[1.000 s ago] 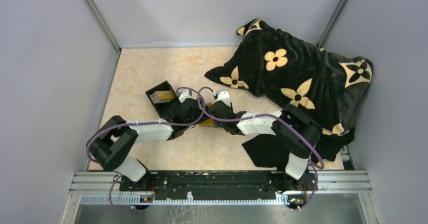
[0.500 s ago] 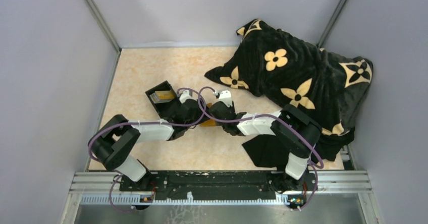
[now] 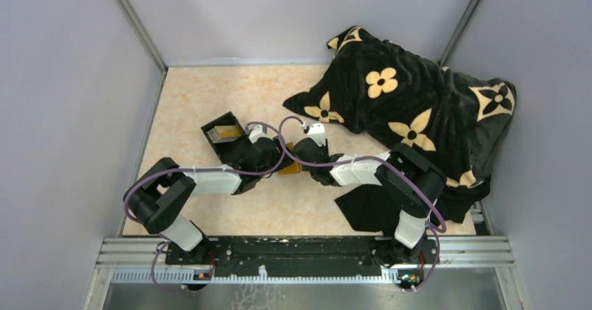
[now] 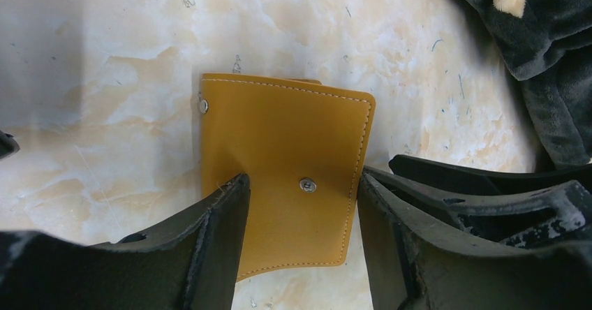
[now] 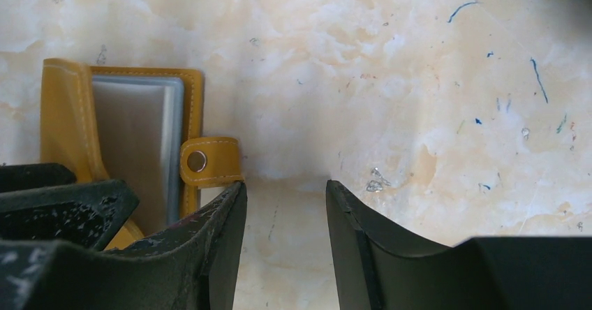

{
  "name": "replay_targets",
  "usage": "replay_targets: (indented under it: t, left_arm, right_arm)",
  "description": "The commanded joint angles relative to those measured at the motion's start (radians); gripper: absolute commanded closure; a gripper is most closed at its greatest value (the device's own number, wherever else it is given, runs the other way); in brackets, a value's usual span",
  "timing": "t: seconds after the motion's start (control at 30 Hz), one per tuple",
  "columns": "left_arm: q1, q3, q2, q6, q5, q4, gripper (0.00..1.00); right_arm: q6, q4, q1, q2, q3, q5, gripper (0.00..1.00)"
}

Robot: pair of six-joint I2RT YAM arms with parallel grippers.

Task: Put the credit cards into the card holder
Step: Close the card holder at the center of the board.

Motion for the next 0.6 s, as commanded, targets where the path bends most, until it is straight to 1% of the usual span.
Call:
replay_targets:
  t: [0.0, 0.27, 0.57]
  left_arm:
    - [-0.004, -0.024, 0.049, 0.019, -0.005, -0.141, 0.35]
    - [-0.003, -0.018, 0.054, 0.022, -0.005, -0.146, 0.35]
    - [-0.004, 0.071, 0.069, 0.055, -0.005, -0.167, 0.23]
  right_arm:
    - [0.013, 0.018, -0.034, -0.029, -0.008, 0.062, 0.54]
    - [0.025, 0.02, -0.045, -0.03, -0.017, 0.044, 0.54]
    - [0.019, 0.051, -0.045, -0.08, -0.049, 0.014, 0.55]
